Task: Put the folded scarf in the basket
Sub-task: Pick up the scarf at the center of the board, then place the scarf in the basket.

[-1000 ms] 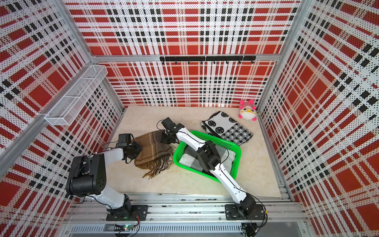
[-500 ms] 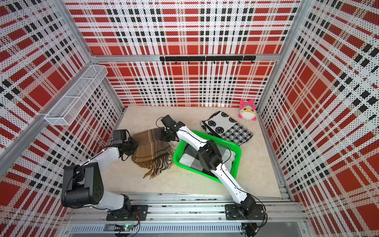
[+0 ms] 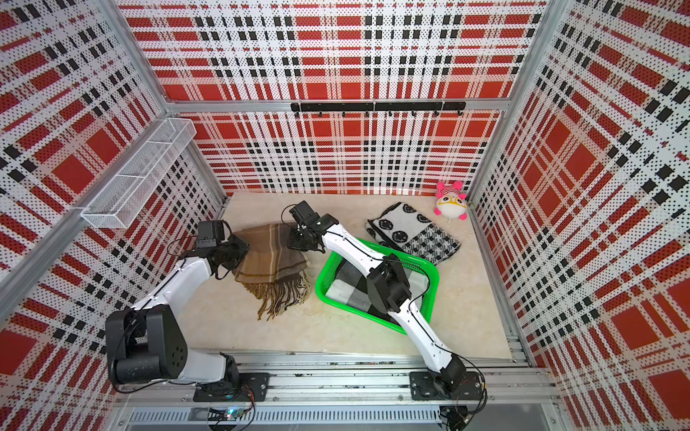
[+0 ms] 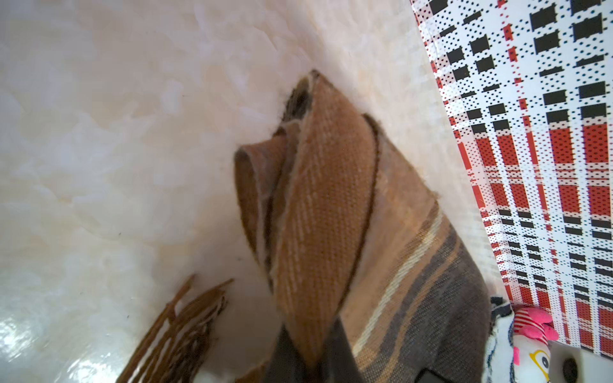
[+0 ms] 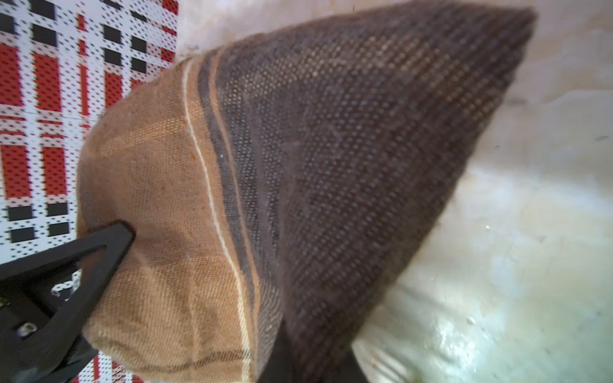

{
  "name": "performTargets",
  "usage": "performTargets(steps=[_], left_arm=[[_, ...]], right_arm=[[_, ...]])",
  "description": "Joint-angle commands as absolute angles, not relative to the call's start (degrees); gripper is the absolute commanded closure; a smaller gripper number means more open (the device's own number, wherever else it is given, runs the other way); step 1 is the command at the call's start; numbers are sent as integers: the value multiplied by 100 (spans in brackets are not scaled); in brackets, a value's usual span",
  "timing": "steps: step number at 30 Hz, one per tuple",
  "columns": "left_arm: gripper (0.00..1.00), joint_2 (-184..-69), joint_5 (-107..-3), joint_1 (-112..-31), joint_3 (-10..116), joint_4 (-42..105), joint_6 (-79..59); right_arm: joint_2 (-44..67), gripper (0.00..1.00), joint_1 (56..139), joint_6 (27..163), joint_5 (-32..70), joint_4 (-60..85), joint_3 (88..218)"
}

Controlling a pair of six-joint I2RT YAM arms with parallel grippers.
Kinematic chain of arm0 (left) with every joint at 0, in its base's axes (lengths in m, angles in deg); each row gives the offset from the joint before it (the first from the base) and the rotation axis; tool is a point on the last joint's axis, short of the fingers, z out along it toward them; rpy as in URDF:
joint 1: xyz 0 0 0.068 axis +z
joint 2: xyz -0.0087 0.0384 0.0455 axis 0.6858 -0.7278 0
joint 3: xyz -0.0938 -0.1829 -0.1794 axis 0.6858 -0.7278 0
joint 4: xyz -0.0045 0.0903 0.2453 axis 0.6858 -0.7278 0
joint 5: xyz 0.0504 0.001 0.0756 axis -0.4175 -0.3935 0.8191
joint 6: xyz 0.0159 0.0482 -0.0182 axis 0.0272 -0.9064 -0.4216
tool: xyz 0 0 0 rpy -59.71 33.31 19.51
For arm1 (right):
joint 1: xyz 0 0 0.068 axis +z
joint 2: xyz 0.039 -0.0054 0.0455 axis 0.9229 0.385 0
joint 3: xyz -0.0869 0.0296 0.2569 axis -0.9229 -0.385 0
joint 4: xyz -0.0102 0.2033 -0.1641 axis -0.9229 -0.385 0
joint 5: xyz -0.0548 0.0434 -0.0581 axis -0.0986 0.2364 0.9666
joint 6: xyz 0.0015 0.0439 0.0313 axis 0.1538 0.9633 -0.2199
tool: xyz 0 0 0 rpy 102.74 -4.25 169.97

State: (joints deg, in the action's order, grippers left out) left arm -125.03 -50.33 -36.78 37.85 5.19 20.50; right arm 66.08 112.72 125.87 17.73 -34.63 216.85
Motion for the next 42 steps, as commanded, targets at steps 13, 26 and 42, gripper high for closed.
performTargets(steps=[13, 26, 42], left_arm=[[100, -12864, -5215, -5385, 6074, 2, 2797], [100, -14634, -5350, -7711, 8265, 318, 3441], [100, -15147, -5237, -8944, 7809, 666, 3637]], right_arm=[[3732, 100, 10830, 12519, 2828, -3762, 19586], [983, 100, 9451, 12070, 3543, -4385, 17224], [-630, 100, 8659, 12092, 3365, -4739, 15169]])
